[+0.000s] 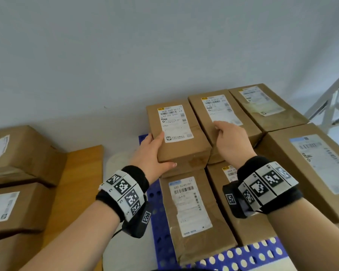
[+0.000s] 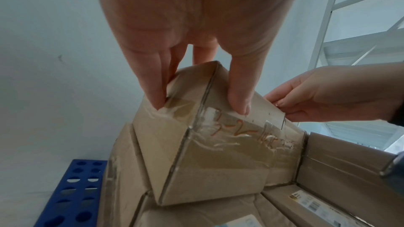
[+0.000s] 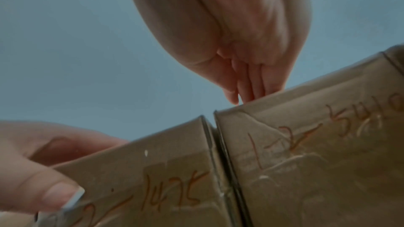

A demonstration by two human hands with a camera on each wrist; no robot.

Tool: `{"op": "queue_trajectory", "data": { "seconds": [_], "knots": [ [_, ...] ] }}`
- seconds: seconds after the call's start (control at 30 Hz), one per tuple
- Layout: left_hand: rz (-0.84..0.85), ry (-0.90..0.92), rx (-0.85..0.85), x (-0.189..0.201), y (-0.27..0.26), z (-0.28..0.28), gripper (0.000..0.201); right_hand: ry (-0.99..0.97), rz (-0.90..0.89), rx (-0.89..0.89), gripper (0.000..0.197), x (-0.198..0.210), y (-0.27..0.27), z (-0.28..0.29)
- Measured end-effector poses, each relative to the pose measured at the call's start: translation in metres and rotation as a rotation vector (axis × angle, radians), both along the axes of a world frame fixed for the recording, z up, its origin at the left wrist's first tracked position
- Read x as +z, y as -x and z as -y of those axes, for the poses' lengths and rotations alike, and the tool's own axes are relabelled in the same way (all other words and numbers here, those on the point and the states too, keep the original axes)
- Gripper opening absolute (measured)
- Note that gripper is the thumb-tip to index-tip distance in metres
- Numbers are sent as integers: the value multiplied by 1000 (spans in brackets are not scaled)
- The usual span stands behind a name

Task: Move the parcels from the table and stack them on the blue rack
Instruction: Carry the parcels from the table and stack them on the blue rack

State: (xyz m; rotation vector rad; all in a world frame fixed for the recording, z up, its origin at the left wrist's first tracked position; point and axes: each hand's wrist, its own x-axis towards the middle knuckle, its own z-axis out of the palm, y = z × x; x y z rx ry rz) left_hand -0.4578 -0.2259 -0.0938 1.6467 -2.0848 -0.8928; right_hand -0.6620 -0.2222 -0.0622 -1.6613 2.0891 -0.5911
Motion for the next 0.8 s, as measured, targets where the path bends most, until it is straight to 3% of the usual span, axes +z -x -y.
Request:
{"op": "queue_trajectory", "data": {
  "seconds": [0.13, 0.67, 0.8],
  "knots": [
    [28, 4, -2, 1, 4, 2, 94, 15, 54, 9, 41, 1, 8, -2],
    [97, 52, 35, -1, 12, 4, 89, 49, -71, 95, 32, -4, 7, -4],
    [311, 127, 86, 3, 19, -8, 85, 50, -98, 114, 28, -5, 8, -4]
  ]
}}
